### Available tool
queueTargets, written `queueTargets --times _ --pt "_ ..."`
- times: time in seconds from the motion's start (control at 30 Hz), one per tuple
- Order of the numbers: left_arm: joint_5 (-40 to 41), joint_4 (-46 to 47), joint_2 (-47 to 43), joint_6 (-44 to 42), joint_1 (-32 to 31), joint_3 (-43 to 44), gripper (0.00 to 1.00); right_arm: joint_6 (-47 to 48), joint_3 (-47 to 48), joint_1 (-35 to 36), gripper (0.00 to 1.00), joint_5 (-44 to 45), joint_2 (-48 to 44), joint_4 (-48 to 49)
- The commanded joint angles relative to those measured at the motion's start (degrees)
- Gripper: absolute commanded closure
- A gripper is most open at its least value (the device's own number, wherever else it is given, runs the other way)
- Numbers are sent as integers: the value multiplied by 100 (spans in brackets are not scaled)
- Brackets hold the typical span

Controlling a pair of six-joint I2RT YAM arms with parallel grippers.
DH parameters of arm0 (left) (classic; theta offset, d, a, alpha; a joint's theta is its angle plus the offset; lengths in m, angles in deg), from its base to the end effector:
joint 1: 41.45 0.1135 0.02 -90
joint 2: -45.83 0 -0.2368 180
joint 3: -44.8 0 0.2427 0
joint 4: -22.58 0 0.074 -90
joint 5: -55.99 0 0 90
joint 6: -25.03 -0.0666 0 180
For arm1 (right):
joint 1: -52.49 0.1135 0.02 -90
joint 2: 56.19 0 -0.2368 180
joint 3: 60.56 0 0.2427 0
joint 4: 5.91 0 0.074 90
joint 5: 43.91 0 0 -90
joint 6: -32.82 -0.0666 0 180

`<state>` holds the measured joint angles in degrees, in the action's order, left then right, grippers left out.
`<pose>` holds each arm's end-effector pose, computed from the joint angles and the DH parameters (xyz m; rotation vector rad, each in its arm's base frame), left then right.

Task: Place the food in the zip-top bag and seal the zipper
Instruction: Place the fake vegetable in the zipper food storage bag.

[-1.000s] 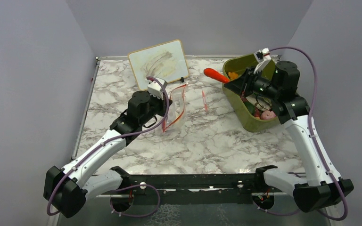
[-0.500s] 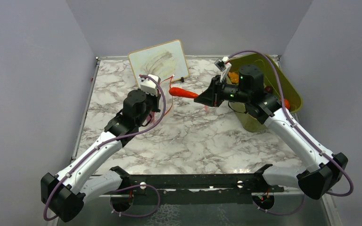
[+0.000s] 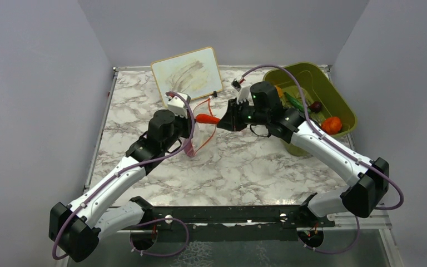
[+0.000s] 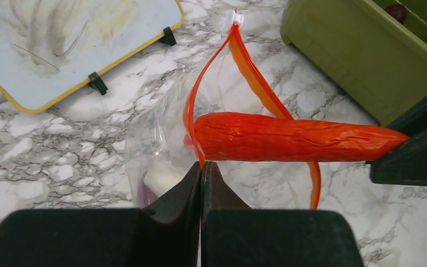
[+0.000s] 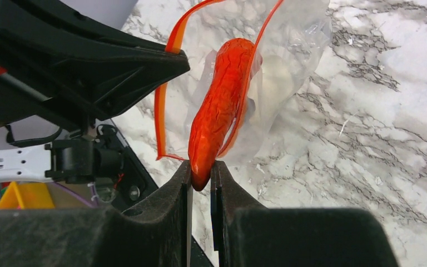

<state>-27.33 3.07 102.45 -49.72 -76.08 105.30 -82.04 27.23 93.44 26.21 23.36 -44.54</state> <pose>0.2240 -0.1453 0.2899 0.2331 1.8567 -0.4991 0.2383 0.2367 0.3120 -0.5351 2.1824 1.0247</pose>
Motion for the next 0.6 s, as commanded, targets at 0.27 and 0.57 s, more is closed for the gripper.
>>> queueTargets --times 0.27,0.57 --pt "-789 593 -179 731 -26 -265 100 170 535 660 99 1925 579 -292" --pt "-931 761 -216 1166 -26 -458 100 370 858 902 99 2590 1042 -267"
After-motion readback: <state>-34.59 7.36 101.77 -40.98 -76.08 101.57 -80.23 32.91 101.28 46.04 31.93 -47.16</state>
